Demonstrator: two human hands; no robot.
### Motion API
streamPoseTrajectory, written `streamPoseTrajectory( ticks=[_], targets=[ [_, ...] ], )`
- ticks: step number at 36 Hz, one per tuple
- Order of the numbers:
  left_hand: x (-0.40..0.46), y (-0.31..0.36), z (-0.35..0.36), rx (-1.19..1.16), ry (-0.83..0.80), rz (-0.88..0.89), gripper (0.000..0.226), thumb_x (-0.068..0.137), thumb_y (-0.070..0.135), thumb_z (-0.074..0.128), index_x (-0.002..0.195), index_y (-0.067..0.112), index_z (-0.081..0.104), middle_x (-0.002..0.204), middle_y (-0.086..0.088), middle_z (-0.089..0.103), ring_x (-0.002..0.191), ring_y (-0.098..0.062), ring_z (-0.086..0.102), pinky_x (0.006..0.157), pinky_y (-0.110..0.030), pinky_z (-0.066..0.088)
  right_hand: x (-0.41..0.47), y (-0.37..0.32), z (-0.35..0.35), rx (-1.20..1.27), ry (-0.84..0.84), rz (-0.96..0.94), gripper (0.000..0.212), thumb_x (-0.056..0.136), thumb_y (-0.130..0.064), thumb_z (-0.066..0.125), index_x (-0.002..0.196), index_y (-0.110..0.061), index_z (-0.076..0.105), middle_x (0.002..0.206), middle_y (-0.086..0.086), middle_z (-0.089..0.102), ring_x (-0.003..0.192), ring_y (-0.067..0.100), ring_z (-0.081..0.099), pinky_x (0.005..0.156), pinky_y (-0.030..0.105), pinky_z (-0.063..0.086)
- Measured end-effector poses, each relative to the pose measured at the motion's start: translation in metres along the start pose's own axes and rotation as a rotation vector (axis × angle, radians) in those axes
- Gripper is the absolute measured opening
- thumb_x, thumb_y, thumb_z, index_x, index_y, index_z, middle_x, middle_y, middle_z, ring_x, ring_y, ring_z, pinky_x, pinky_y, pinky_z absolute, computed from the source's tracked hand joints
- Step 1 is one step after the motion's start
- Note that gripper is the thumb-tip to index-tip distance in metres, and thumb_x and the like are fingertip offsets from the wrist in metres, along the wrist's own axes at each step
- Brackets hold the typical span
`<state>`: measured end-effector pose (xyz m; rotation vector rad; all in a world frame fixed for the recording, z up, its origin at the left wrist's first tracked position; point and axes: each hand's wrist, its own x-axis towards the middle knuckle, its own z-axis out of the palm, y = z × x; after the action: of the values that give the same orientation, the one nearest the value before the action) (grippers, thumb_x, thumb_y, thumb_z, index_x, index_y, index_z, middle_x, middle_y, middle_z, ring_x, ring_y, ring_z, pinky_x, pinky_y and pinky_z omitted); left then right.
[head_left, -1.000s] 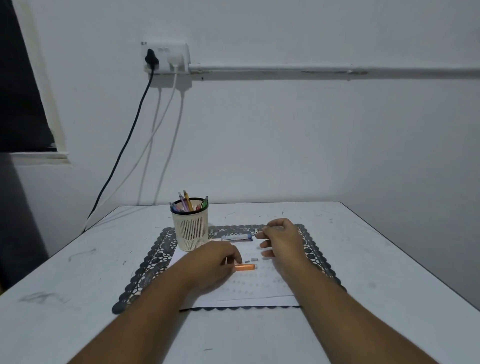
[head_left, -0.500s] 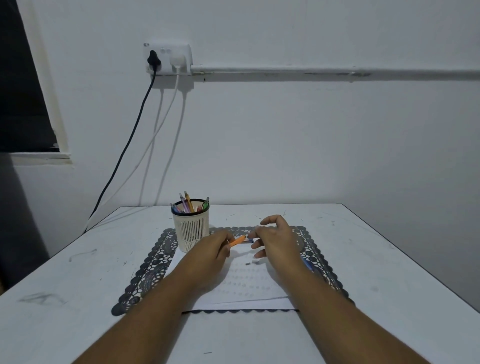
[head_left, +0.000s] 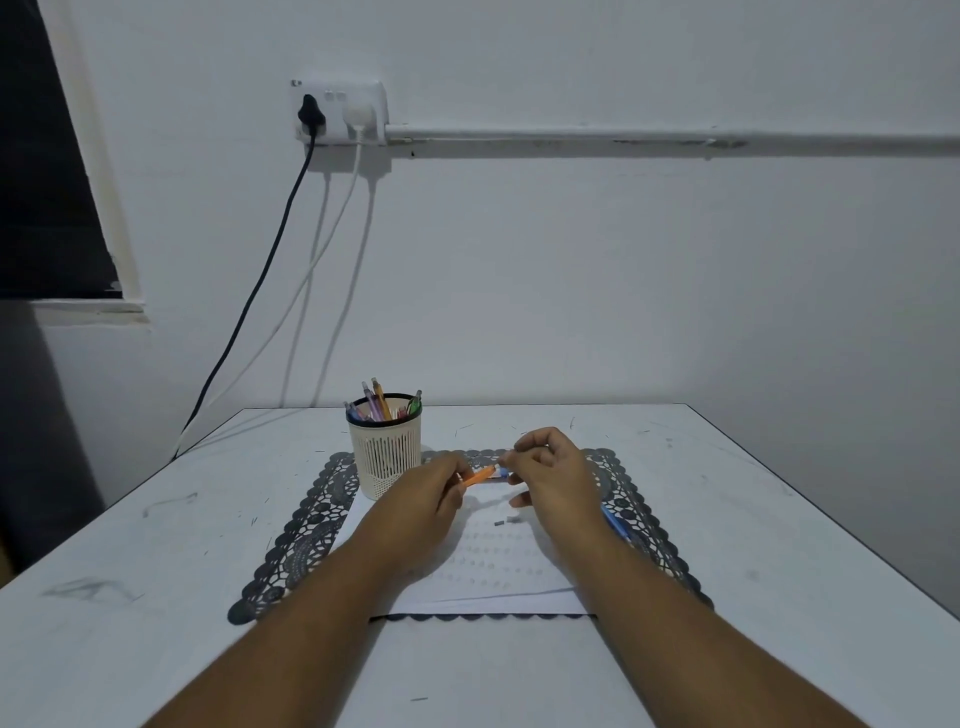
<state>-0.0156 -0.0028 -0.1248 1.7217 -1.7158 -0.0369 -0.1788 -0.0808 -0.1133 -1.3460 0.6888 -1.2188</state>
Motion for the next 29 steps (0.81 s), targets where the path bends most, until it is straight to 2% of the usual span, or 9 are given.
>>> streamPoseTrajectory(
  ticks=[11, 14, 21, 29],
  targets=[
    [-0.0001, 0.0048, -0.0032, -0.001, 0.009, 0.003, 0.014, 0.105, 0.018, 0.052, 0.103, 0.032, 0.055, 0.084, 0.012, 0.058, 0.077, -0.005, 0.053, 0.061, -0.023, 0.033, -0.0015, -0.0041, -0.0001, 0.046, 0.019, 0.010, 0.012, 0.090, 0.001, 0.071, 0.093, -0.008, 0.064, 0.091, 0.018, 0.076, 0.075, 0.019, 0.065, 0.055, 0.032, 0.051],
    [-0.0003, 0.0057, -0.0032, 0.004, 0.010, 0.010, 0.013, 0.105, 0.019, 0.052, 0.105, 0.032, 0.055, 0.085, 0.012, 0.058, 0.078, -0.004, 0.053, 0.060, -0.020, 0.031, -0.0028, -0.0056, -0.0006, 0.036, 0.031, 0.007, 0.009, 0.091, 0.000, 0.070, 0.095, -0.006, 0.065, 0.091, 0.016, 0.077, 0.076, 0.020, 0.066, 0.057, 0.033, 0.053],
    [0.0002, 0.0035, -0.0031, -0.004, 0.004, 0.015, 0.012, 0.105, 0.021, 0.053, 0.106, 0.033, 0.057, 0.085, 0.011, 0.060, 0.079, -0.007, 0.055, 0.061, -0.021, 0.033, -0.0040, -0.0078, 0.0000, 0.035, 0.053, 0.019, 0.010, 0.091, 0.002, 0.070, 0.100, 0.000, 0.066, 0.090, 0.017, 0.076, 0.076, 0.020, 0.066, 0.056, 0.030, 0.055],
    [-0.0015, 0.0060, -0.0041, -0.002, 0.012, 0.007, 0.012, 0.106, 0.024, 0.051, 0.108, 0.036, 0.055, 0.086, 0.015, 0.058, 0.079, -0.004, 0.054, 0.061, -0.018, 0.031, -0.0017, -0.0061, 0.0006, 0.048, 0.055, 0.045, 0.009, 0.091, 0.001, 0.071, 0.096, -0.005, 0.067, 0.088, 0.013, 0.077, 0.079, 0.024, 0.069, 0.056, 0.032, 0.055]
  ],
)
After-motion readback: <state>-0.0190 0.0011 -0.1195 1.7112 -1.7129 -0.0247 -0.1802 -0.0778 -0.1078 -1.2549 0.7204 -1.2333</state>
